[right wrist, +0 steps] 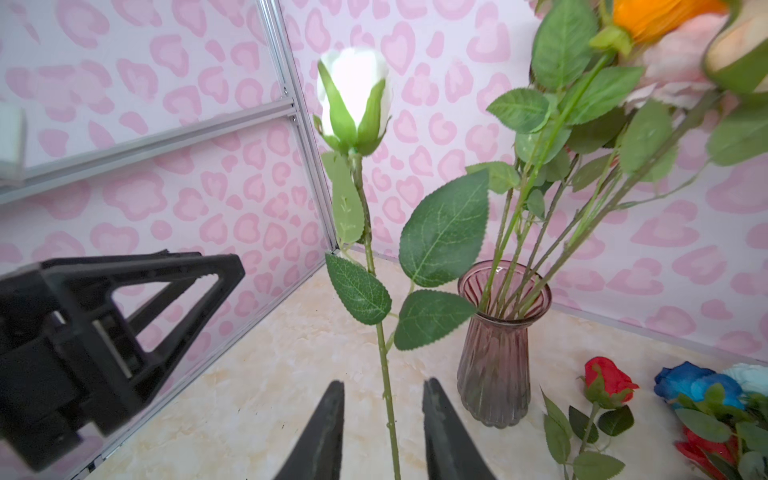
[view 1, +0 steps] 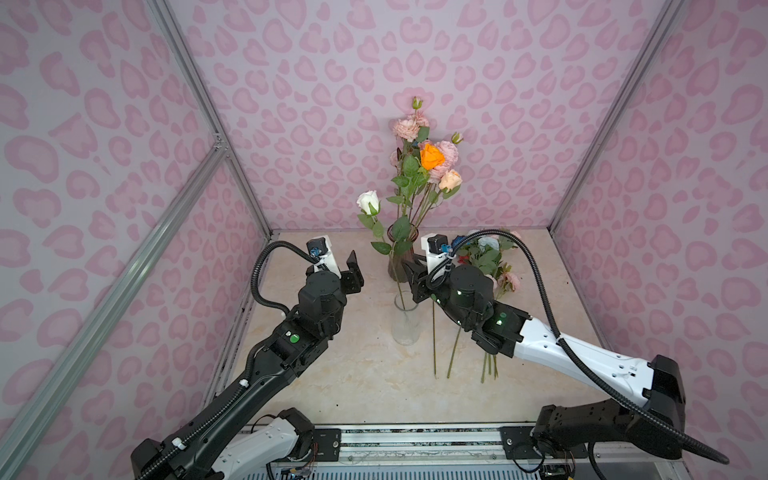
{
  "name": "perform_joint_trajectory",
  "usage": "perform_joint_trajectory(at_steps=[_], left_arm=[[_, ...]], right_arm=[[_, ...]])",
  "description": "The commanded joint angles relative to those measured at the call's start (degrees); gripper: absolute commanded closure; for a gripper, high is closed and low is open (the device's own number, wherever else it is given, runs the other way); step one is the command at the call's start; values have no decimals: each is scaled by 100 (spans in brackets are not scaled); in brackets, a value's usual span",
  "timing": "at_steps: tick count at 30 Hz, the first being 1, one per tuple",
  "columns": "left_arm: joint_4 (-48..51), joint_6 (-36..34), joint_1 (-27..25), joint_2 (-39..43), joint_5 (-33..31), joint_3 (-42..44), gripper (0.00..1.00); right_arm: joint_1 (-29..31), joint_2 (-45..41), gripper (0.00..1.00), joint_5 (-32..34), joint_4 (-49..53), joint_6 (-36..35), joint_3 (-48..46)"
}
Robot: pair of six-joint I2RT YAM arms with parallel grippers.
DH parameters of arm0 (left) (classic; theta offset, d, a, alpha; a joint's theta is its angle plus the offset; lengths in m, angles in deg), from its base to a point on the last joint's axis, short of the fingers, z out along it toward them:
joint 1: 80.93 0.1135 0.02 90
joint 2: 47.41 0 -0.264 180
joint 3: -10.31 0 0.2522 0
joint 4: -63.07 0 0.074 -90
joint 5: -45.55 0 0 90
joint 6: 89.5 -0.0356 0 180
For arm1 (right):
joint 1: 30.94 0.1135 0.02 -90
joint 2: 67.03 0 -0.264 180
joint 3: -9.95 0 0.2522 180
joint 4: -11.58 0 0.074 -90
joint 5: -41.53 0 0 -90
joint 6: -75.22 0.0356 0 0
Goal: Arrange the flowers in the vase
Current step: 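Open the right gripper and withdraw it toward the flower pile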
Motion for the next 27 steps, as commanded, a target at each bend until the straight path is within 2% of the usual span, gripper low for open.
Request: perform_joint_trajectory(at_steps=[1,3,6,8,12,17,20,27], left_arm=[[-86,85,-1,159,387,-30,32],[-127,122,2,254,700,-21,33],[-262,149,-9,356,1522,9,36],[-344,165,-35,362,2101,-4,37],[-581,151,-152,233,3522,-37,41],[-543,46,-500,-341,5172,-322,40],[-289,-140,-828,-659,5520,-511,40],[-156,-314,-1247,-870,5375,-534,39]], right_arm=[[12,-366,66,447,192,-47,-155],[-9,-652,65,835,388,-28,-324],[-314,-1060,65,1188,689,137,-711],[-842,-1198,64,931,1151,615,-894],[-2135,-1154,65,14,1895,1604,-1263],[-2971,-466,60,-860,1921,2011,-1671],[-3279,87,54,-1379,1873,2167,-1683],[-3530,1531,52,-1900,1913,2312,-1249]])
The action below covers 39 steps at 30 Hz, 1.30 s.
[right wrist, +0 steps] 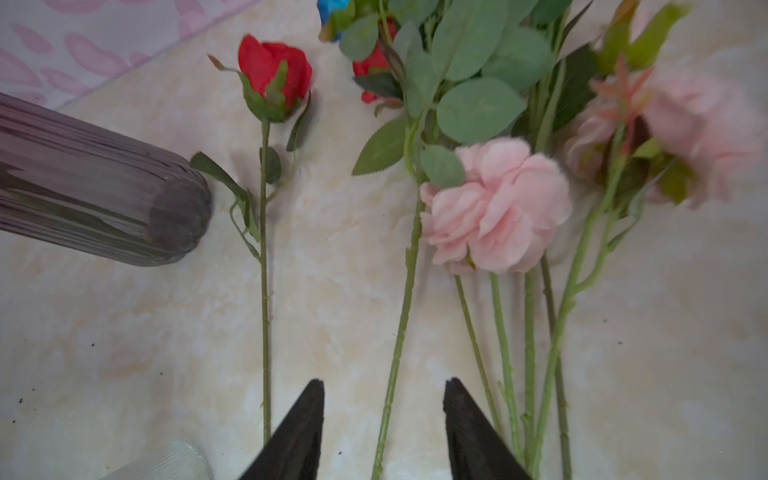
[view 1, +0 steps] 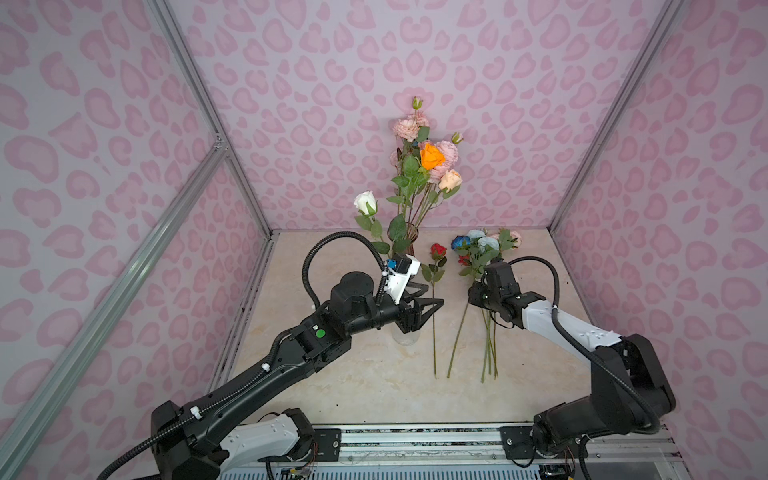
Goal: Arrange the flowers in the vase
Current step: 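Open the right gripper and withdraw it toward the flower pile, then grasp the pale blue rose stem in the pile with the right gripper and lift it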
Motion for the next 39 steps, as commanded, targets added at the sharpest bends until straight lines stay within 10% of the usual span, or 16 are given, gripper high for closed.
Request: perform_joint_trajectory(at_steps=[1,18,39], left_arm=[[-29,-168,-86,-17,107,-69,39],[127,-304,-370,-184,-227,-77,39],[201,-373,-378,-240,-284,-114,38]], right_arm=[[-44,485,52,-341,-66,152,138],[-235,1137,100,-834,-851,432,133],[136,-2232,100,-345,-1838,249,-755]])
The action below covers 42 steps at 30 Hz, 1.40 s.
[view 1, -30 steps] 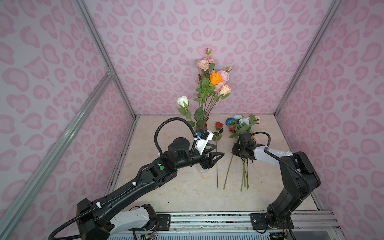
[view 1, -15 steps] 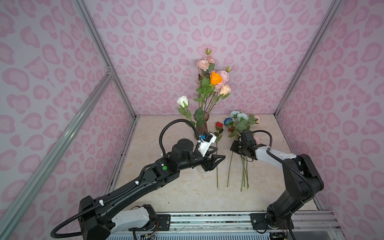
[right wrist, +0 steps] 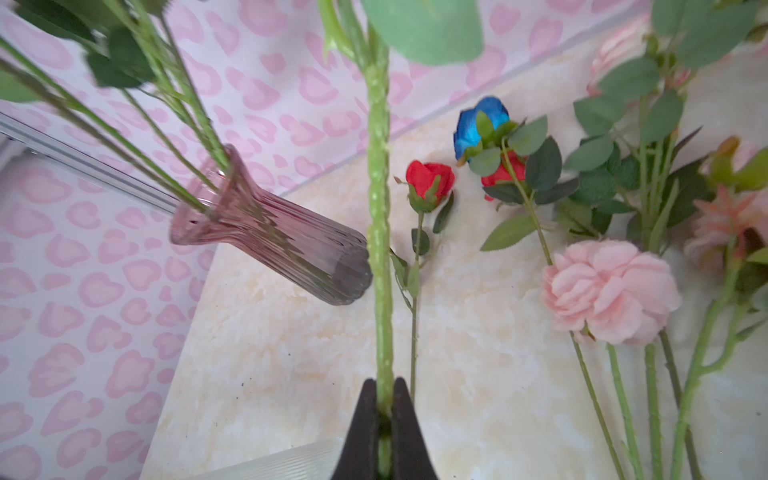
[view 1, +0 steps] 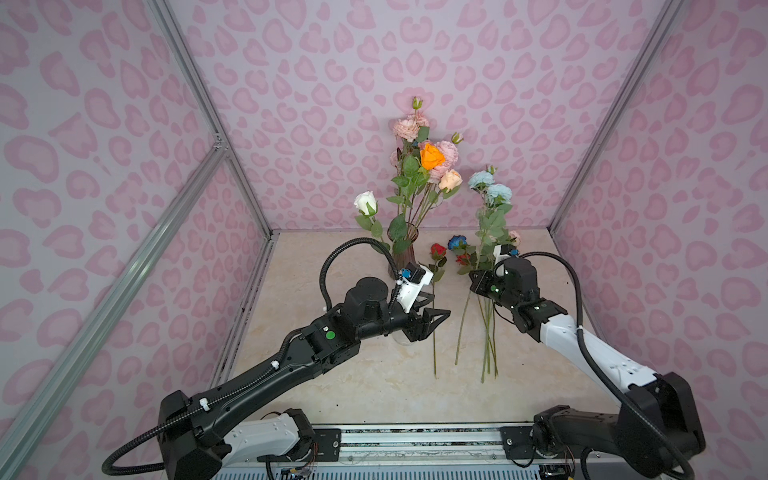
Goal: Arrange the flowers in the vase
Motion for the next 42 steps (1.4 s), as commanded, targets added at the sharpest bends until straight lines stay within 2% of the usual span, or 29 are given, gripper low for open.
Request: perform_joint_trajectory(at_steps=[1,7,10,14,19,22,25,29,31,34,35,37,38,42], left_arm=[[-42,-66,2,-29,52,-108,37],[-21,-94,-7,-108,193,-144,36],[-10,-121,-15,-151,339,-162,34],[-35,-131,-33,-179,602,-168,32],[-97,-163,-68,-155,786,-138,33],[-187,-156,-77,-109,913,-100,38],[-174,-165,-86,-96,903,-100,54],[-123,-162,-99,-60,564,-118,85],[-65,-207,-95,-27,361,-128,96],[-103,-209,-95,86,63,-72,97],[-126,-209,-95,125,-50,-53,97],[-120,-253,-93,179,-217,-26,97],[-88,-298,-95,183,-260,-35,97],[-41,-366,-95,166,-236,-60,97]], right_arm=[[184,-704,100,553,-600,-215,-323],[686,-2140,100,1144,-1084,-418,-809],[1052,-2587,100,1283,-1430,-506,-932],[1630,-2742,100,1332,-1732,-590,-864],[2488,-2455,100,1519,-2289,-770,-726],[2934,-2130,100,1628,-2603,-930,-607],[3173,-1869,100,1562,-2850,-974,-464],[3337,-1632,100,1439,-2969,-987,-298],[3375,-1616,100,1403,-2955,-1016,-256],[3393,-1615,100,1366,-2819,-1050,-179],[3393,-1615,95,1333,-2722,-1098,-132],[3402,-1646,77,1368,-2421,-1249,-18],[3400,-1673,72,1406,-2284,-1367,41],[3402,-1745,63,1709,-1976,-1913,250]])
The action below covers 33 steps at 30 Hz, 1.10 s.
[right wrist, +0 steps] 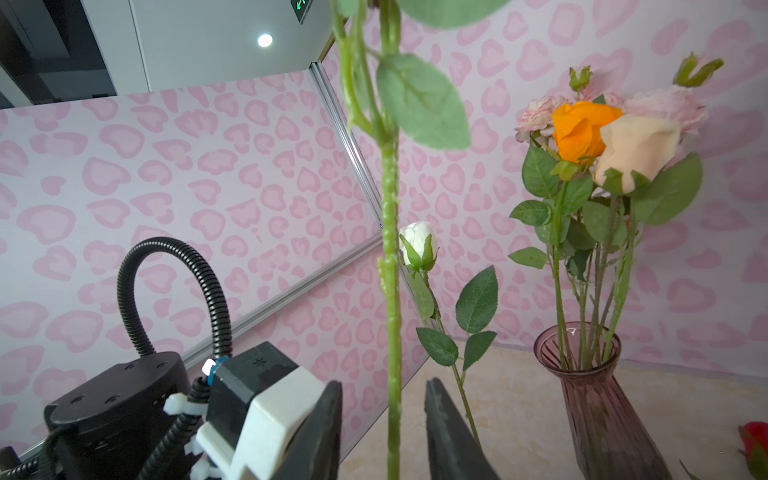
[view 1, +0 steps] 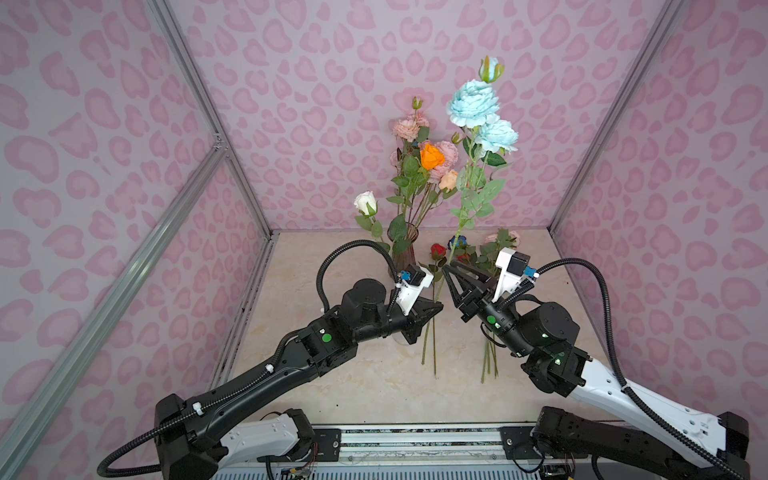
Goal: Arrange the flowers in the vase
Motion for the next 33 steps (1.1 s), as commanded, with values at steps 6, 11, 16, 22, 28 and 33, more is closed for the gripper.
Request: perform_joint_trajectory(at_steps=[6,11,16,22,28,33], left_arm=[[-83,-119,-7,-56,46,-54,97],[-82,-100,-12,-85,65,-54,97],[-65,-136,-16,-64,42,-55,97],[112,-155,-16,-61,-276,-164,56],[88,-158,-16,283,-1221,-105,35],[-152,-56,-16,804,-3353,163,34]], right_arm=[[-80,255,59,564,1100,-1172,773],[-224,671,58,704,1739,-1193,1298],[-453,711,86,429,1709,-960,1315],[-441,716,100,99,1616,-1004,1450],[-432,776,100,288,1233,-1128,1536],[-441,919,100,549,708,-1311,1648]])
